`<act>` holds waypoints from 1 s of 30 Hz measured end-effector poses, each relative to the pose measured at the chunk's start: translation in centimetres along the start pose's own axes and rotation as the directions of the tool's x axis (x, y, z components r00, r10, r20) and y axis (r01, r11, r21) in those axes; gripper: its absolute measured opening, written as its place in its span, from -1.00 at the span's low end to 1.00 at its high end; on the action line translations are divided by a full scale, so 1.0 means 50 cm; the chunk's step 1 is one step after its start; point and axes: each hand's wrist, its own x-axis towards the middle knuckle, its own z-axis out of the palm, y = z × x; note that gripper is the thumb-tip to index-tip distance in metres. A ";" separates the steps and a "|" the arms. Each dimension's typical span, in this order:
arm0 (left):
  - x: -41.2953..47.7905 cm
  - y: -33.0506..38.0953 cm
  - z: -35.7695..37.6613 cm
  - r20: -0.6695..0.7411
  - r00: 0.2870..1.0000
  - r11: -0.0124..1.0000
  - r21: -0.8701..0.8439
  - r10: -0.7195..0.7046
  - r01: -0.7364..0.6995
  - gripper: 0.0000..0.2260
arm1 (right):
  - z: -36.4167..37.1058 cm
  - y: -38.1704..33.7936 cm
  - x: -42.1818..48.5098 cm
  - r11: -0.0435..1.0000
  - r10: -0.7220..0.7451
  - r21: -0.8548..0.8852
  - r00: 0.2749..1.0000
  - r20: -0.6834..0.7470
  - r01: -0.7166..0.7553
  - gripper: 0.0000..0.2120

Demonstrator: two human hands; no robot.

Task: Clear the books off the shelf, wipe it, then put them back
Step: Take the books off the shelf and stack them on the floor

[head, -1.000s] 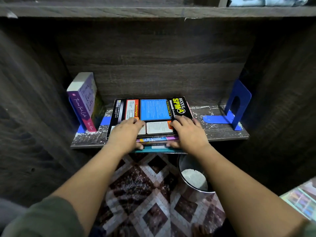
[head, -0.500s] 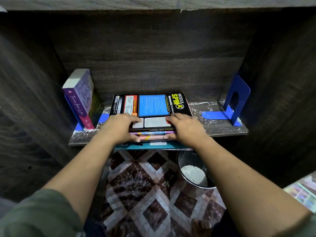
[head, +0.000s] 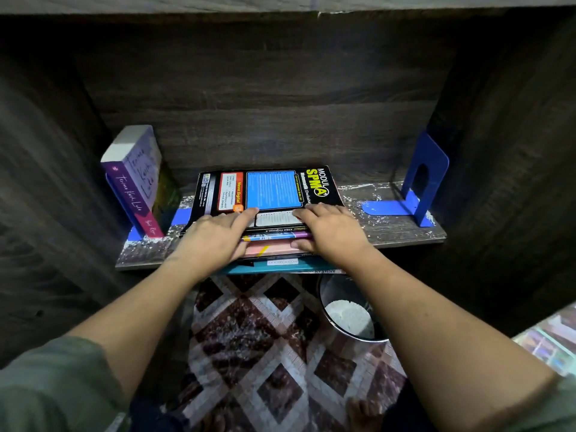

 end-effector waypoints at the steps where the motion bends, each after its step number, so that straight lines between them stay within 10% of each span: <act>1: 0.001 -0.002 0.004 -0.017 1.000 1.000 -0.003 -0.007 0.007 -0.43 | -0.001 -0.001 0.001 1.000 -0.005 -0.015 1.000 -0.031 0.004 -0.40; 7: 0.009 -0.011 -0.031 -0.128 0.989 0.991 -0.119 -0.079 0.064 -0.48 | -0.028 -0.004 0.005 0.999 0.013 -0.034 0.989 -0.150 -0.018 -0.61; 14: 0.012 -0.003 -0.029 0.075 0.995 0.998 0.001 -0.058 0.058 -0.01 | -0.052 0.008 0.006 1.000 0.000 -0.014 0.996 -0.087 -0.002 -0.62; 30: 0.035 -0.029 -0.040 0.170 0.985 1.000 0.012 -0.025 0.023 -0.29 | -0.006 -0.026 -0.002 0.997 -0.024 -0.075 0.999 -0.046 0.021 -0.26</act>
